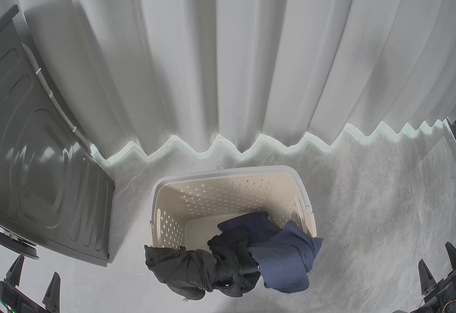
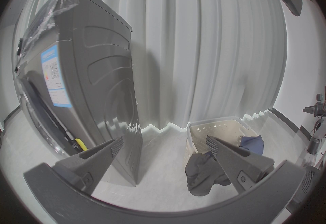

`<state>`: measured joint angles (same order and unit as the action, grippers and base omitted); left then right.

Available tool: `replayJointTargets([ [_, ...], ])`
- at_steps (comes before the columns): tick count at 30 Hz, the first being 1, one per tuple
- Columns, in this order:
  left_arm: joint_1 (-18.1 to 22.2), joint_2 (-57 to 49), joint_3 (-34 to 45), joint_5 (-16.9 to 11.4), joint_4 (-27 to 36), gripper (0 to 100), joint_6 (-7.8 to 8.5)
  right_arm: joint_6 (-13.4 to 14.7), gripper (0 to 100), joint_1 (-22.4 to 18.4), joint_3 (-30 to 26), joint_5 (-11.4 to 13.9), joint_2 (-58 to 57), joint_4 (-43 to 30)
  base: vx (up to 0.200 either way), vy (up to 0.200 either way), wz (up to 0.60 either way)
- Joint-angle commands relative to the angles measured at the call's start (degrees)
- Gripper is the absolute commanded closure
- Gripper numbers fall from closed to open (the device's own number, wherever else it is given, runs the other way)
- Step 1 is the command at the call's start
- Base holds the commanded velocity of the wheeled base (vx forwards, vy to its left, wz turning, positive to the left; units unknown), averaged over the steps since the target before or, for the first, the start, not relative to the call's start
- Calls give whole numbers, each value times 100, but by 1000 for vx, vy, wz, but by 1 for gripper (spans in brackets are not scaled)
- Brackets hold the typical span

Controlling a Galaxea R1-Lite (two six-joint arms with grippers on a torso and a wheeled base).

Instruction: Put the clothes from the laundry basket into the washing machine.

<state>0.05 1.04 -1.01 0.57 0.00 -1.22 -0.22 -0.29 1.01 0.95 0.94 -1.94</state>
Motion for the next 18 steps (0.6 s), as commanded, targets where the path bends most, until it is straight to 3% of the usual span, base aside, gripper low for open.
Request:
replayJointTargets([
  [1, 4, -86, 92, 4, 0, 0, -1, -4, 0, 3, -31, 2, -50, 0, -200, 0, 0],
  [11, 4, -95, 92, 4, -9, 0, -10, -4, 0, 3, -31, 2, -50, 0, -200, 0, 0],
  [18, -5, -95, 92, 4, 0, 0, -1, -4, 0, 3, -31, 2, -50, 0, 0, 29, 0],
])
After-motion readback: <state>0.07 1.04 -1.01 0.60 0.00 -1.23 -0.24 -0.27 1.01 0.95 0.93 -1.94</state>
